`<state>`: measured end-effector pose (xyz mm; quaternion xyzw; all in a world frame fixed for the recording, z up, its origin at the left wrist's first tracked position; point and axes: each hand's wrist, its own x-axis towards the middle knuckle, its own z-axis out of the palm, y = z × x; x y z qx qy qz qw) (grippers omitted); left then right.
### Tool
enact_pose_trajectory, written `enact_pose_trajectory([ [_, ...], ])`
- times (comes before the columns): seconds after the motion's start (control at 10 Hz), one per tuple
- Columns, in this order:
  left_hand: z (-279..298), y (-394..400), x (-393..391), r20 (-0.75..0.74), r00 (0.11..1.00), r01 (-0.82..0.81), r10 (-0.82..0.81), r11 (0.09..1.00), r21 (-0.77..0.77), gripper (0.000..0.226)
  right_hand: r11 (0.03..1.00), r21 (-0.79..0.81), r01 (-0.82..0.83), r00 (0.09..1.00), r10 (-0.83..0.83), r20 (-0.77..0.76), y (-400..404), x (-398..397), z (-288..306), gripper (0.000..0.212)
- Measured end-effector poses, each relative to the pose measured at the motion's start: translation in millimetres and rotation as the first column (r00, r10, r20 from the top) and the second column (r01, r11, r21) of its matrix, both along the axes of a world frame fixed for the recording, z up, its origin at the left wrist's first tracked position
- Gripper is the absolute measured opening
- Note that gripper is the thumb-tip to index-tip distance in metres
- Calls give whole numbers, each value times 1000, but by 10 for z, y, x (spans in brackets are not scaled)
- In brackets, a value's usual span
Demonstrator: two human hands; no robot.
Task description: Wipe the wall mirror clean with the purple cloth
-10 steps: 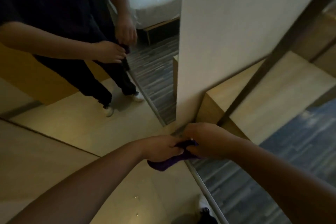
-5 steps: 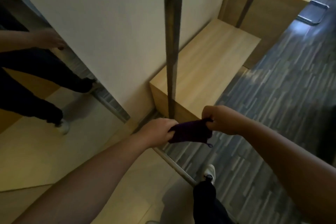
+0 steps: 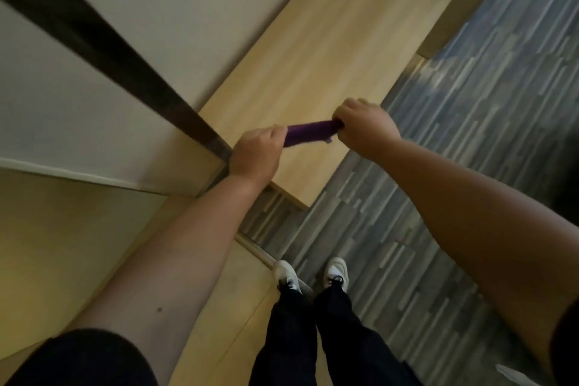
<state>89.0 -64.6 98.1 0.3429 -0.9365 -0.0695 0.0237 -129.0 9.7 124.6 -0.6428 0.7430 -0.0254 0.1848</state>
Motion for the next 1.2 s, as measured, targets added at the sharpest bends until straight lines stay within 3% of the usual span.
enact_pose_trajectory([
  [0.1, -372, -215, -180, -104, 994, 33, -46, 992, -121, 24, 971, -228, -72, 977, 22, -214, -88, -131, -409, 19],
  [0.2, -926, -167, -169, -76, 994, 71, -74, 997, -37, 33, 980, -123, -159, 959, 124, -255, 64, -159, -941, 31],
  [0.3, -1312, 91, 11, 222, 960, 123, -169, 971, 207, 48, 962, 174, -212, 959, 239, -150, 304, -62, -1371, 50],
  [0.4, -1389, 188, 97, 424, 886, 39, -189, 940, 339, 70, 942, 304, -140, 983, 169, -72, 484, 29, -1569, 73],
  [0.5, -1357, 210, 54, 506, 839, 43, -198, 953, 301, 76, 941, 315, -121, 983, 157, -91, 566, 58, -1623, 79],
  [0.7, -1209, 264, -34, 567, 803, 3, -184, 953, 304, 76, 902, 416, -114, 982, 164, -89, 496, 93, -1510, 82],
  [0.8, -1033, 262, -108, 571, 805, -35, -160, 948, 315, 72, 914, 394, -99, 988, 138, -72, 431, 85, -1343, 79],
  [0.9, -799, 245, -191, 550, 826, -71, -127, 943, 324, 70, 940, 335, -64, 997, 74, -19, 378, 49, -1117, 68],
  [1.0, -523, 231, -251, 516, 848, -76, -124, 934, 349, 65, 920, 389, -53, 998, 58, -1, 339, -2, -736, 44],
  [1.2, 292, 53, -504, 520, 847, -153, -112, 885, 440, 38, 871, 490, 39, 999, -35, -17, 235, -133, 11, 39],
])
